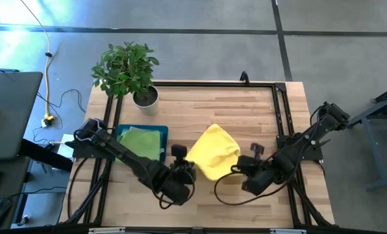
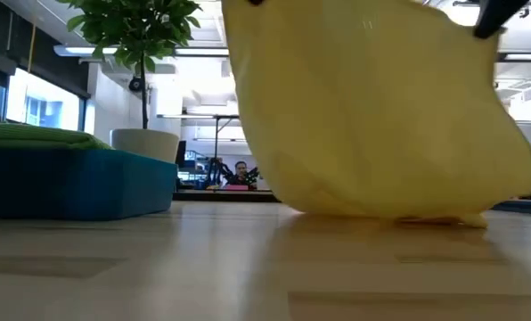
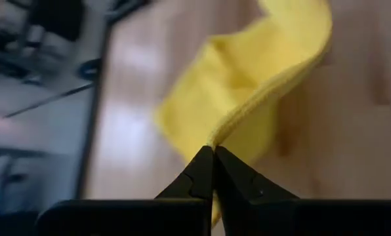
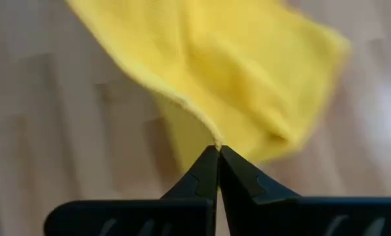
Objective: Fold microfiber towels
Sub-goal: Fold the yellow towel on the table
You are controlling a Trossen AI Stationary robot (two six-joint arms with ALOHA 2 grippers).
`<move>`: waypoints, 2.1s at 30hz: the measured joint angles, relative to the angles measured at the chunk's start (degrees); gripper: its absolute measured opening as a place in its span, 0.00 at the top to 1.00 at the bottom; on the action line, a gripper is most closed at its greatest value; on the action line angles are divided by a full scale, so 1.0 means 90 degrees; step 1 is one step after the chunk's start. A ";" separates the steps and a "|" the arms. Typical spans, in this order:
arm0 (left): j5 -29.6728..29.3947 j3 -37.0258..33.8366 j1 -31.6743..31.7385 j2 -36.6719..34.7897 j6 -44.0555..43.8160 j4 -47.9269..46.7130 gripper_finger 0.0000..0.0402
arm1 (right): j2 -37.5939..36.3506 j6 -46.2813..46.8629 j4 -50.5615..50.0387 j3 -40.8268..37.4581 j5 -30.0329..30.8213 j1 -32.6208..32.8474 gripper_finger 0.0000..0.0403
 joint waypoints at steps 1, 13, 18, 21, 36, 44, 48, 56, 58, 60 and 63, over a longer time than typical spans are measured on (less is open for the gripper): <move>-0.0167 0.0174 0.0041 -0.0002 -0.0043 -0.0261 1.00 | 0.0000 0.0011 -0.0260 0.0092 0.0129 -0.0039 1.00; -0.0866 0.2160 0.1278 -0.0024 0.0282 -0.1731 1.00 | -0.0146 -0.0951 -0.2808 0.1200 0.1423 -0.0970 1.00; -0.0893 0.3008 0.1897 -0.0024 0.1023 -0.1721 1.00 | -0.0173 -0.2344 -0.2991 0.1897 0.2435 -0.1556 1.00; -0.0934 0.3370 0.2268 -0.0024 0.1205 -0.1721 1.00 | -0.0221 -0.2964 -0.2999 0.2293 0.2861 -0.1995 1.00; 0.1658 0.3827 0.2923 -0.0017 0.0558 -0.2185 1.00 | -0.0212 -0.3184 -0.3000 0.3097 -0.0066 -0.3602 1.00; -0.0813 0.3827 0.2974 -0.0015 0.1219 -0.1998 1.00 | -0.0216 -0.4109 -0.2994 0.3100 0.2960 -0.3740 1.00; -0.2101 0.3827 0.3218 -0.0017 0.1654 -0.1961 1.00 | -0.0216 -0.4640 -0.2981 0.3100 0.4117 -0.4069 1.00; -0.1945 0.3827 0.3782 -0.0015 0.1783 -0.1106 1.00 | -0.0214 -0.5831 -0.2687 0.3100 0.4673 -0.4868 1.00; -0.1792 0.3827 0.3863 -0.0015 0.1927 -0.0914 1.00 | -0.0214 -0.6142 -0.2589 0.3100 0.4880 -0.5009 1.00; -0.1602 0.3827 0.3890 -0.0014 0.1916 -0.0873 1.00 | -0.0214 -0.6185 -0.2550 0.3102 0.5043 -0.5094 1.00; -0.0997 0.3827 0.3860 -0.0013 0.1393 -0.1175 1.00 | -0.0214 -0.5614 -0.2695 0.3102 0.4618 -0.5098 1.00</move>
